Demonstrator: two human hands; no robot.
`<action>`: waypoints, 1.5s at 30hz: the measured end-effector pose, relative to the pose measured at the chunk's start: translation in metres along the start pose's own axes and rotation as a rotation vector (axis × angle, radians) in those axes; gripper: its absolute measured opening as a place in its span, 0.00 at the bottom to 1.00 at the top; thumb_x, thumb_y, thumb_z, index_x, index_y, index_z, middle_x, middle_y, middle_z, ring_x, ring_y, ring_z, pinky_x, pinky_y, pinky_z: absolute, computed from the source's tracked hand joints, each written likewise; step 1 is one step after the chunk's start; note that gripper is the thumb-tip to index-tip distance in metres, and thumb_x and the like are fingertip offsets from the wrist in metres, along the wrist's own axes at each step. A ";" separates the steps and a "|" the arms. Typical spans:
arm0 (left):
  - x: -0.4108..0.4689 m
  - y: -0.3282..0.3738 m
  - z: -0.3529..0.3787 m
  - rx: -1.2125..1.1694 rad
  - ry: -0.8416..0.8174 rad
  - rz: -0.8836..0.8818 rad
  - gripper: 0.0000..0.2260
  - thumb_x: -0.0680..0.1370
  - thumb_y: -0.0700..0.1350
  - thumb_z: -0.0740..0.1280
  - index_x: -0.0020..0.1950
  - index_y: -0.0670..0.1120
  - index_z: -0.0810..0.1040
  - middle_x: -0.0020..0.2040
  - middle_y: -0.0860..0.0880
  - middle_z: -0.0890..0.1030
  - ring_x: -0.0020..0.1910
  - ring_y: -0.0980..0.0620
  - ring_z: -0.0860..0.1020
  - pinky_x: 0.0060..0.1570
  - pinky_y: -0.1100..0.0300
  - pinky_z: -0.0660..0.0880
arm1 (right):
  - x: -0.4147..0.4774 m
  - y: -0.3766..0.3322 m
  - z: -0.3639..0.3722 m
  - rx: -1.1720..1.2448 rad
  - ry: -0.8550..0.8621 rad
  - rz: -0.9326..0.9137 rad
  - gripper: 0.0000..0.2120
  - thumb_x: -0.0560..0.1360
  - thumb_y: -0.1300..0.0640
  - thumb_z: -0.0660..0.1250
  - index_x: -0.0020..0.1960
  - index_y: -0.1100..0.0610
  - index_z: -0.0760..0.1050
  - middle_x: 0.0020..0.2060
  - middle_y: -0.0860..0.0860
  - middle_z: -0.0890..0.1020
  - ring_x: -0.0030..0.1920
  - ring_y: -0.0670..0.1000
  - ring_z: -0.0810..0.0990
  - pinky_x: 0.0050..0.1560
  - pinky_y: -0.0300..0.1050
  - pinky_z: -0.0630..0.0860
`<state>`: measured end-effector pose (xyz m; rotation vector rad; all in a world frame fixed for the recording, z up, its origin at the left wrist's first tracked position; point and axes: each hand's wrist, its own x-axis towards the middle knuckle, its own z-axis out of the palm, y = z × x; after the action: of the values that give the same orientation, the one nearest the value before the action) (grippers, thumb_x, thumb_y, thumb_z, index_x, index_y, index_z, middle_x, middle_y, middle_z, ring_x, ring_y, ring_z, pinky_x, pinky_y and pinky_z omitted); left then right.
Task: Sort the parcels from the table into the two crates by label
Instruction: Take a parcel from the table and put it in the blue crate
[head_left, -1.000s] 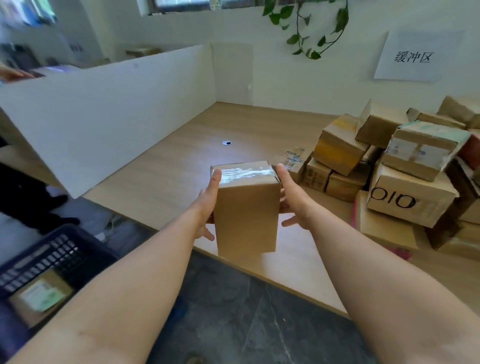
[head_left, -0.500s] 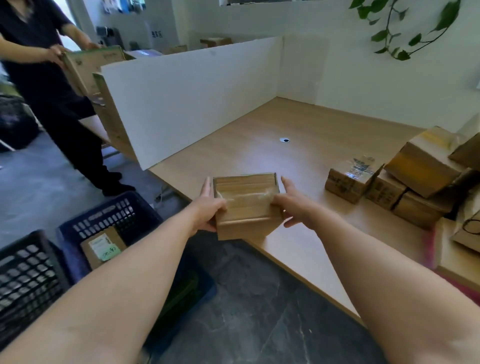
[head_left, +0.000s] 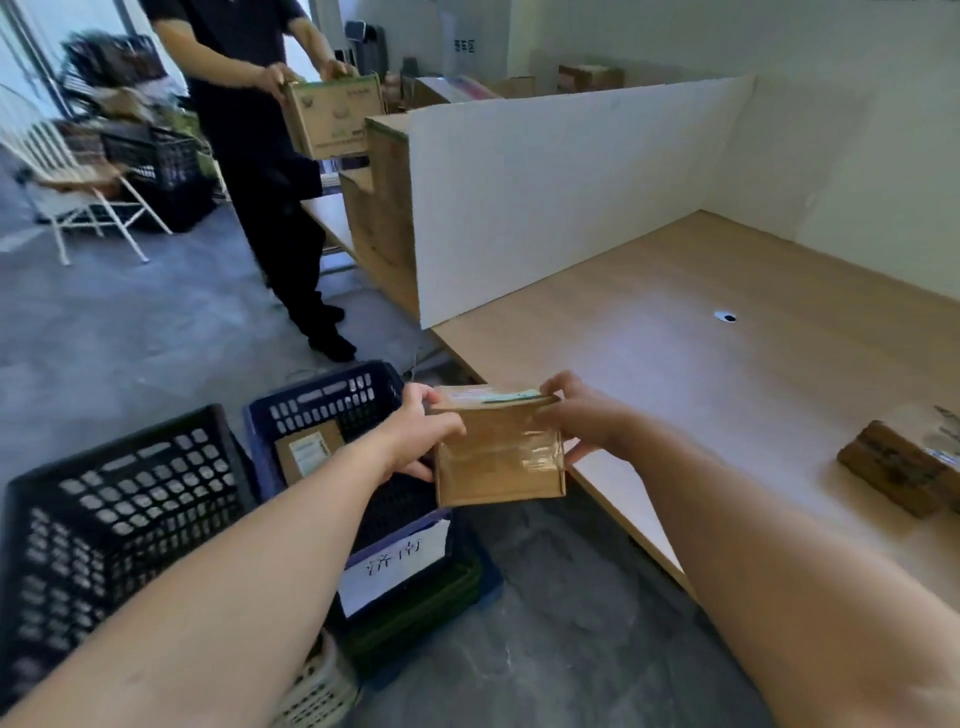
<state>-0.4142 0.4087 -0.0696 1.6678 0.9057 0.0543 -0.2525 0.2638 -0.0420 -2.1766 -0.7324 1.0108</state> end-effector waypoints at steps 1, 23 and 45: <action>0.006 -0.007 -0.013 -0.007 0.027 -0.018 0.20 0.77 0.50 0.68 0.64 0.51 0.63 0.62 0.46 0.69 0.61 0.45 0.72 0.49 0.48 0.81 | 0.012 -0.010 0.012 -0.001 -0.001 0.004 0.20 0.78 0.53 0.67 0.66 0.52 0.63 0.57 0.54 0.75 0.56 0.55 0.78 0.52 0.54 0.82; 0.126 -0.136 -0.134 0.105 0.288 -0.162 0.35 0.77 0.40 0.67 0.76 0.57 0.49 0.66 0.48 0.75 0.48 0.49 0.78 0.44 0.57 0.76 | 0.218 -0.076 0.161 -0.378 -0.088 -0.241 0.33 0.78 0.64 0.63 0.77 0.44 0.57 0.66 0.50 0.75 0.57 0.50 0.79 0.48 0.45 0.81; 0.323 -0.266 -0.097 0.129 0.254 -0.415 0.36 0.79 0.40 0.64 0.77 0.61 0.46 0.59 0.52 0.75 0.47 0.47 0.81 0.46 0.50 0.79 | 0.432 0.010 0.248 -0.809 -0.238 -0.145 0.31 0.78 0.64 0.56 0.78 0.52 0.52 0.60 0.60 0.72 0.56 0.60 0.75 0.53 0.50 0.73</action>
<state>-0.3756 0.6811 -0.4001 1.5807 1.4598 -0.0789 -0.2108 0.6321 -0.3746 -2.6159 -1.6065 1.0129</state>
